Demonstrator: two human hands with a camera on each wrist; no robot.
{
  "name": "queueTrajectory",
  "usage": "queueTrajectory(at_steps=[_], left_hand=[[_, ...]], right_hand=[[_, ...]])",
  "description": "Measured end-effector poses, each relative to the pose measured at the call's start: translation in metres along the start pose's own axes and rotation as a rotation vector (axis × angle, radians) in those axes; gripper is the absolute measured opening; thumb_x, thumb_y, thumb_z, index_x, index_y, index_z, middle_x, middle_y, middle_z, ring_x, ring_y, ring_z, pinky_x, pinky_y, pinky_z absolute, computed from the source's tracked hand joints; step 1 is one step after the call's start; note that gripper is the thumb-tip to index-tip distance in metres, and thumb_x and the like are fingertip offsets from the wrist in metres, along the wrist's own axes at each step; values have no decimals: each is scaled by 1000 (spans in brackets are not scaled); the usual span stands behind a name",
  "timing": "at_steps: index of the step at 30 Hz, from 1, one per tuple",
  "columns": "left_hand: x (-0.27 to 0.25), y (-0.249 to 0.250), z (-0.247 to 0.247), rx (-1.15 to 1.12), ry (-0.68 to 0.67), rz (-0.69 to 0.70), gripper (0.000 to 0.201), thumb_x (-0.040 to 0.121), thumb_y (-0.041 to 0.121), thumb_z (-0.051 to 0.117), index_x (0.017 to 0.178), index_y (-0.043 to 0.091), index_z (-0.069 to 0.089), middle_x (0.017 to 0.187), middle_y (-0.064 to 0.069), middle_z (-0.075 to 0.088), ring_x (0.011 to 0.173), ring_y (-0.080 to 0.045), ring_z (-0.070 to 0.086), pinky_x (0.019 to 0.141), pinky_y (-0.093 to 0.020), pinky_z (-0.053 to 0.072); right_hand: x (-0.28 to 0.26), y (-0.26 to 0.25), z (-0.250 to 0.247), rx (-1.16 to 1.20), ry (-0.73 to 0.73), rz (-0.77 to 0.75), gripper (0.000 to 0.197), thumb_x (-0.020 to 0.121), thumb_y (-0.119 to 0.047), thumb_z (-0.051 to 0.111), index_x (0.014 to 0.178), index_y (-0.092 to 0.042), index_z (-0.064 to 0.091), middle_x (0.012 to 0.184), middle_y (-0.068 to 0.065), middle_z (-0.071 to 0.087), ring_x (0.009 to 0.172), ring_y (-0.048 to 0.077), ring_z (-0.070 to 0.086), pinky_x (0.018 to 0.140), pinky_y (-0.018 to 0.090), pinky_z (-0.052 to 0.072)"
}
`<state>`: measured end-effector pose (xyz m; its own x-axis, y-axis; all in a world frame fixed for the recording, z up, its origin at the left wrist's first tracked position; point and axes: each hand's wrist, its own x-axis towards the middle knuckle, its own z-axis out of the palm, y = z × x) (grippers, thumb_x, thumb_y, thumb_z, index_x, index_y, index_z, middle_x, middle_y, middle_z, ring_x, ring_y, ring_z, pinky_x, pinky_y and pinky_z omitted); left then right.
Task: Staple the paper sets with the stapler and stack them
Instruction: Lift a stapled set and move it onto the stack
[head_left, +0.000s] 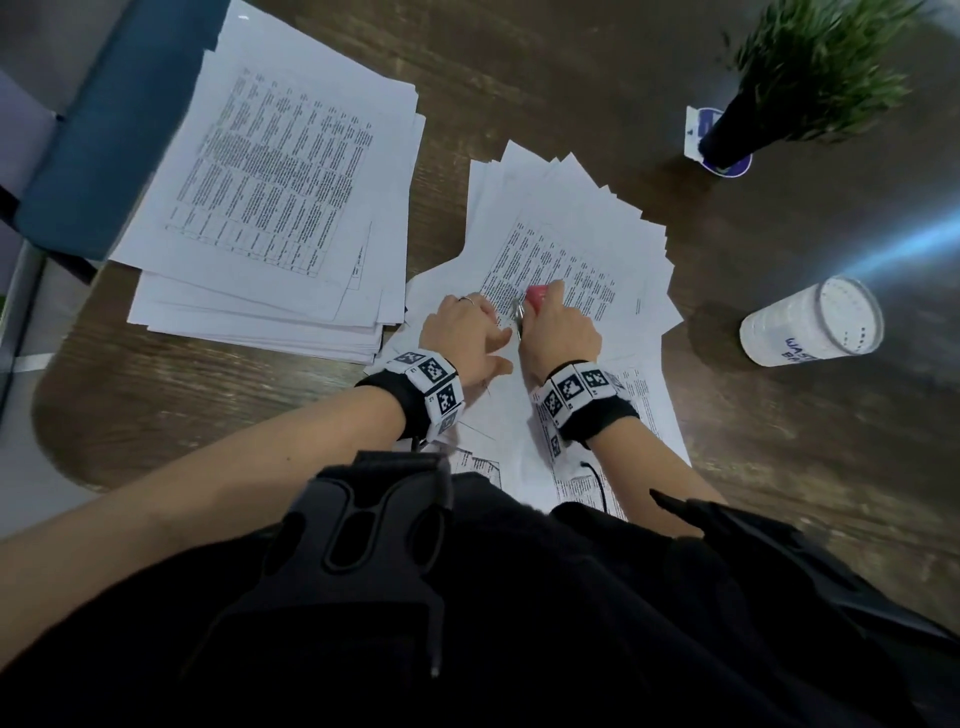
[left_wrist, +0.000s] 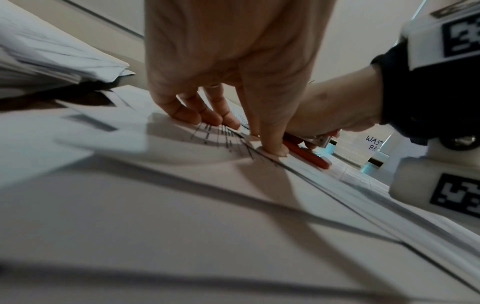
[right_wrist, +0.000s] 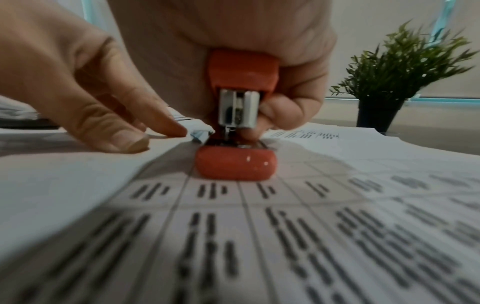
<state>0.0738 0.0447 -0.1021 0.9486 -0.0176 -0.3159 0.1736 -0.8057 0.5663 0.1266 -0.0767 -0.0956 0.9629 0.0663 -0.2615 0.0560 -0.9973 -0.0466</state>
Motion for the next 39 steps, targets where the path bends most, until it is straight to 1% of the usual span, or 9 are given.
queueTrajectory(at_steps=[2,7,13,15,19,22,29,34,39], left_hand=[[0,-2,-5,-68,14,8,44,68,44,82,100,14,74,110,-5,60,104,-25,52,87,-39,47],[3,-10,-12,-246,68,-106,50,65,34,88,110,17,74,106,-2,70,95,-15,62,87,-26,50],[3,1,-8,-284,101,-160,9,81,15,74,82,18,66,94,-5,69,94,-23,63,87,-36,52],[3,5,-9,-291,96,-172,11,83,15,73,81,18,63,93,-7,69,95,-24,63,89,-37,52],[4,6,-6,-329,95,-216,21,84,19,74,100,7,65,97,-12,69,99,-24,61,90,-33,49],[4,7,-6,-325,120,-228,19,82,17,76,95,5,68,94,-12,69,98,-24,61,83,-28,48],[3,15,-12,-268,150,-233,19,79,15,78,90,0,71,96,-14,68,99,-25,62,86,-36,52],[8,15,-12,-242,117,-266,20,77,16,79,89,1,71,95,-14,69,99,-25,62,76,-30,50],[12,14,-10,-227,118,-271,22,79,19,78,92,2,71,98,-13,70,103,-27,60,73,-28,45]], right_hand=[[3,2,-4,41,-4,20,42,102,-43,34,129,-11,36,106,15,66,97,36,63,69,36,37],[-1,19,-3,233,-10,32,43,100,-49,38,128,-16,39,105,15,65,96,37,63,75,40,44],[-30,33,0,251,-20,-44,43,98,-53,40,126,-20,42,103,13,66,93,36,62,74,39,46],[-34,33,1,213,-16,-73,42,98,-53,39,124,-20,43,102,13,66,91,35,62,70,36,43],[-40,33,5,107,-9,-144,39,98,-52,38,119,-21,43,99,10,66,86,34,62,65,33,37],[-40,31,10,52,-13,-171,36,99,-49,38,119,-20,43,100,9,66,84,33,62,62,34,37],[-39,25,9,-25,-37,-156,35,100,-47,37,122,-19,41,85,5,60,69,26,52,58,33,36],[-40,13,14,45,-52,-46,37,101,-45,36,120,-13,38,85,9,61,76,30,59,62,36,41],[-30,18,14,-84,-2,-227,37,102,-47,32,119,-16,39,92,6,67,74,30,64,63,37,51]])
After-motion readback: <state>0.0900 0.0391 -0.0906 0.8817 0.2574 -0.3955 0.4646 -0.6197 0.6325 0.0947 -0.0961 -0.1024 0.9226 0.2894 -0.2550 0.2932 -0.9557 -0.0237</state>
